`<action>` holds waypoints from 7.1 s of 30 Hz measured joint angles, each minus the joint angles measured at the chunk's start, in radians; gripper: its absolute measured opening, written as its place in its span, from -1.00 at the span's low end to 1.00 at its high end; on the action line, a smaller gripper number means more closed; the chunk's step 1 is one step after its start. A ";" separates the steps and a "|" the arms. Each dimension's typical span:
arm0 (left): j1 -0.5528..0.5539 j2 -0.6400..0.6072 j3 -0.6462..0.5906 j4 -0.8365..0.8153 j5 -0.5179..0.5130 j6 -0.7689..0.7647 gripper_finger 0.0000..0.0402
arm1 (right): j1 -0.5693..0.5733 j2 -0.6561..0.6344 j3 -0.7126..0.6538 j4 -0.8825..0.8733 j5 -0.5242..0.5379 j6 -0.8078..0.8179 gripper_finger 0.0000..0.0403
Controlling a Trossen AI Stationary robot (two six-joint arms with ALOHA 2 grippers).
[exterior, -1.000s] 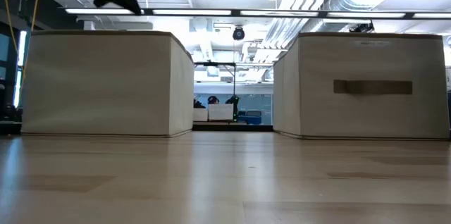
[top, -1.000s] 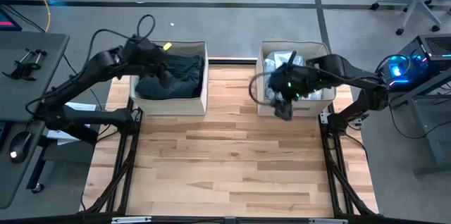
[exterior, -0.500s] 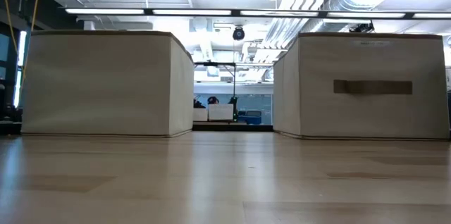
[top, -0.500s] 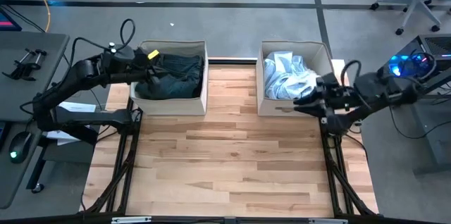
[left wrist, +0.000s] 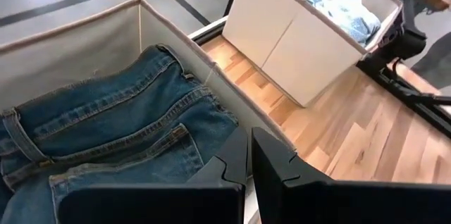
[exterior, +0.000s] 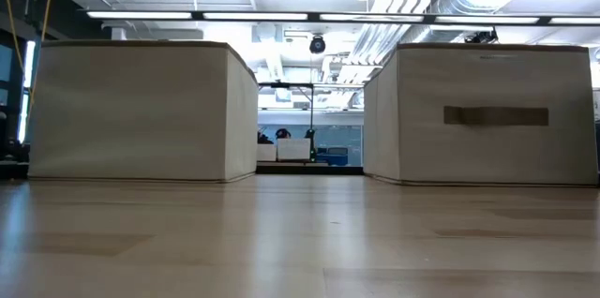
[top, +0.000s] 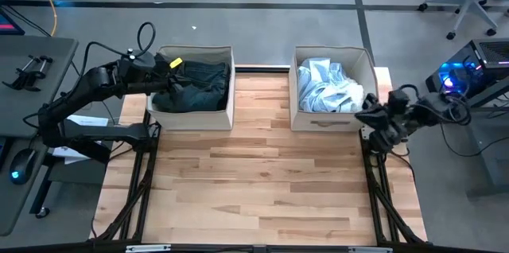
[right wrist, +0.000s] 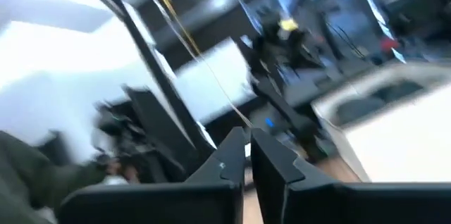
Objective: Sort clothes
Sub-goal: Return to Home Position
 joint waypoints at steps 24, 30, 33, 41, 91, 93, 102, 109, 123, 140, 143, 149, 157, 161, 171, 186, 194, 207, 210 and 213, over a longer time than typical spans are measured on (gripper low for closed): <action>0.000 -0.001 0.000 0.001 -0.002 -0.148 -1.00 | -0.077 -0.125 -0.569 0.638 -0.188 -0.146 -1.00; 0.000 -0.001 0.000 0.001 -0.020 -0.159 -1.00 | -0.195 -0.126 -0.574 0.462 -0.189 -0.136 -1.00; 0.000 -0.001 0.000 0.001 -0.023 -0.158 -1.00 | -0.235 -0.126 -0.574 0.377 -0.236 -0.095 -1.00; 0.000 -0.001 0.000 0.001 -0.028 -0.156 -1.00 | -0.294 -0.125 -0.574 0.206 -0.222 -0.101 -1.00; -0.435 -0.512 -0.701 1.022 0.176 0.009 -1.00 | -0.308 -0.099 -0.573 0.203 -0.218 -0.301 -1.00; -0.496 -0.530 -0.757 1.043 0.109 0.025 -1.00 | -0.308 -0.099 -0.573 0.202 -0.218 -0.301 -1.00; -0.589 -0.594 -1.043 1.243 0.086 0.209 -1.00 | -0.307 -0.099 -0.573 0.202 -0.218 -0.301 -1.00; -0.589 -0.591 -1.143 1.133 0.135 0.247 -1.00 | -0.307 -0.099 -0.572 0.202 -0.218 -0.301 -1.00; -0.555 -0.689 -1.233 1.136 0.069 0.370 -1.00 | -0.308 -0.099 -0.572 0.202 -0.218 -0.301 -1.00; -0.402 -0.836 -1.232 0.998 0.258 0.526 -1.00 | -0.307 -0.099 -0.572 0.203 -0.218 -0.301 -1.00; -0.406 -0.836 -1.232 0.998 0.258 0.515 -1.00 | -0.308 -0.099 -0.572 0.203 -0.218 -0.301 -1.00; -0.406 -0.836 -1.232 0.998 0.257 0.466 -1.00 | -0.308 -0.099 -0.572 0.203 -0.218 -0.301 -1.00; -0.406 -0.836 -1.232 0.998 0.257 0.466 -1.00 | -0.308 -0.099 -0.572 0.203 -0.218 -0.301 -1.00; -0.406 -0.836 -1.232 0.998 0.257 0.466 -1.00 | -0.308 -0.099 -0.572 0.203 -0.218 -0.301 -1.00; -0.406 -0.836 -1.232 0.998 0.256 0.466 -1.00 | -0.307 -0.099 -0.572 0.203 -0.218 -0.301 -1.00; -0.406 -0.836 -1.232 0.998 0.255 0.466 -1.00 | -0.307 -0.099 -0.572 0.203 -0.218 -0.301 -1.00; -0.406 -0.835 -1.232 0.998 0.256 0.466 -1.00 | -0.308 -0.099 -0.572 0.203 -0.218 -0.301 -1.00; -0.406 -0.835 -1.232 0.998 0.255 0.466 -1.00 | -0.308 -0.099 -0.572 0.203 -0.218 -0.301 -1.00; -0.406 -0.835 -1.232 0.998 0.255 0.466 -1.00 | -0.308 -0.099 -0.572 0.203 -0.218 -0.301 -1.00; -0.406 -0.835 -1.232 0.998 0.256 0.465 -1.00 | -0.308 -0.099 -0.572 0.203 -0.218 -0.301 -1.00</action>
